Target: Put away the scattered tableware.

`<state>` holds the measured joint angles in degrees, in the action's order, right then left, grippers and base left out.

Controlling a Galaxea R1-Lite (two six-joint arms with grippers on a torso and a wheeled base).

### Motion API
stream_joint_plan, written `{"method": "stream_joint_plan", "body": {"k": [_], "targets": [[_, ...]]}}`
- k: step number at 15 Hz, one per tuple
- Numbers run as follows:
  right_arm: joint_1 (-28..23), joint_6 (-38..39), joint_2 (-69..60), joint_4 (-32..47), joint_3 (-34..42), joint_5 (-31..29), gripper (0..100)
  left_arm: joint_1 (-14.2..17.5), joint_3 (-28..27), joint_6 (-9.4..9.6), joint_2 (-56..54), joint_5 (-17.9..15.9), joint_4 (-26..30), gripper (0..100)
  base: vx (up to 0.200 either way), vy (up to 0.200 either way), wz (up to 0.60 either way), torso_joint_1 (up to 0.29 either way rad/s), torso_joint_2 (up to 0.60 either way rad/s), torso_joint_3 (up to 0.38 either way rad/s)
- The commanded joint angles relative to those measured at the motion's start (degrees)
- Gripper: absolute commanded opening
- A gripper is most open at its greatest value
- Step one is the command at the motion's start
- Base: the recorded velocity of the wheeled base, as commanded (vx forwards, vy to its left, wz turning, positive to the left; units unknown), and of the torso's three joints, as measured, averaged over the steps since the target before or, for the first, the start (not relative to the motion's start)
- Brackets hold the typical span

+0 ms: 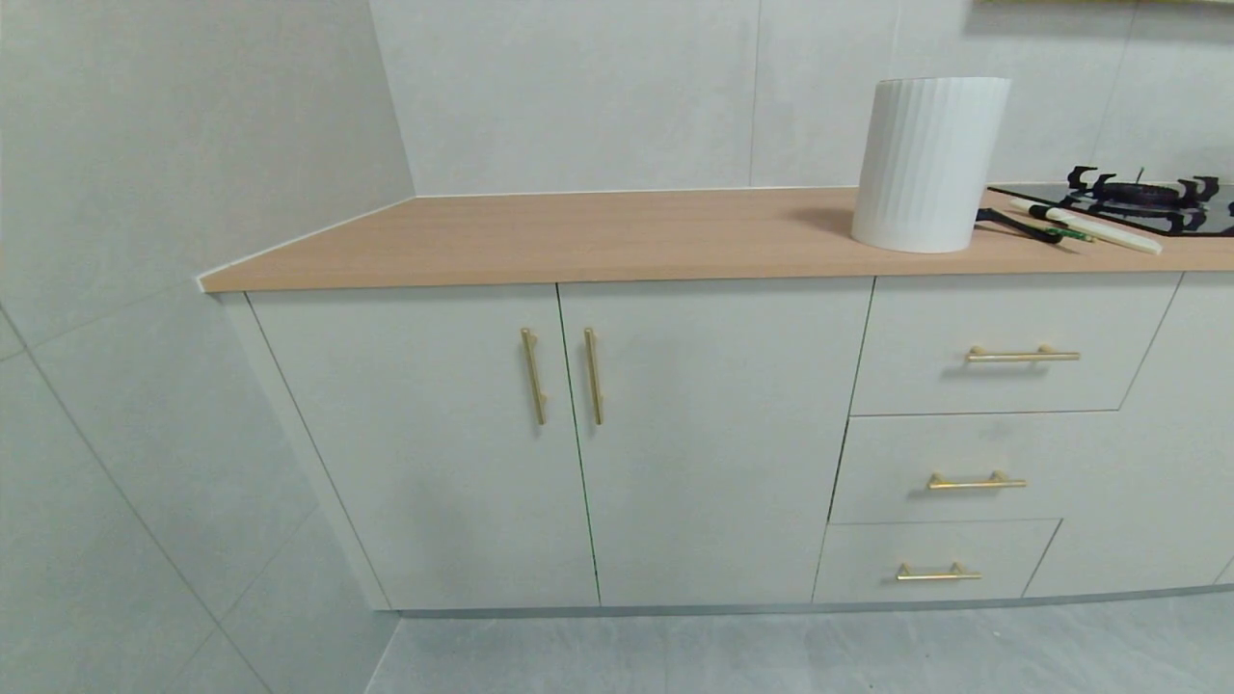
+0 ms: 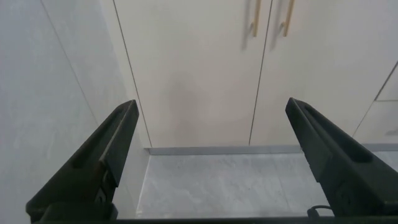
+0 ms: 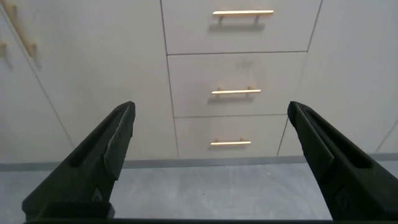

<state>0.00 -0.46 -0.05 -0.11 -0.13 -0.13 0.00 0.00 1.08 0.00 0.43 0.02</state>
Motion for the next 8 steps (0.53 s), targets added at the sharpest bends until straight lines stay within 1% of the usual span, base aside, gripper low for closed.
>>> {"method": "stream_joint_plan", "body": {"k": [1,2,3,6,8], "targets": [[0.09,-0.24,0.14,0.37,0.05,1.01,100,0.00,0.00,0.06,0.00,0.01,0.06,100,0.000,0.000,0.00,0.000,0.00,0.000],[0.09,-0.33,0.14,0.02,0.13,1.19,100,0.00,0.00,0.50,0.00,0.01,0.06,100,0.000,0.000,0.00,0.000,0.00,0.000],[0.09,-0.33,0.14,0.02,0.13,1.19,100,0.00,0.00,0.41,0.00,0.01,0.06,100,0.000,0.000,0.00,0.000,0.00,0.000],[0.09,-0.24,0.05,0.02,0.13,1.28,100,0.00,0.00,-0.73,0.00,0.01,0.06,100,0.000,0.000,0.00,0.000,0.00,0.000],[0.09,-0.06,0.05,0.02,0.13,1.28,100,0.00,0.00,-1.00,0.00,0.01,0.06,100,0.000,0.000,0.00,0.000,0.00,0.000]]}}
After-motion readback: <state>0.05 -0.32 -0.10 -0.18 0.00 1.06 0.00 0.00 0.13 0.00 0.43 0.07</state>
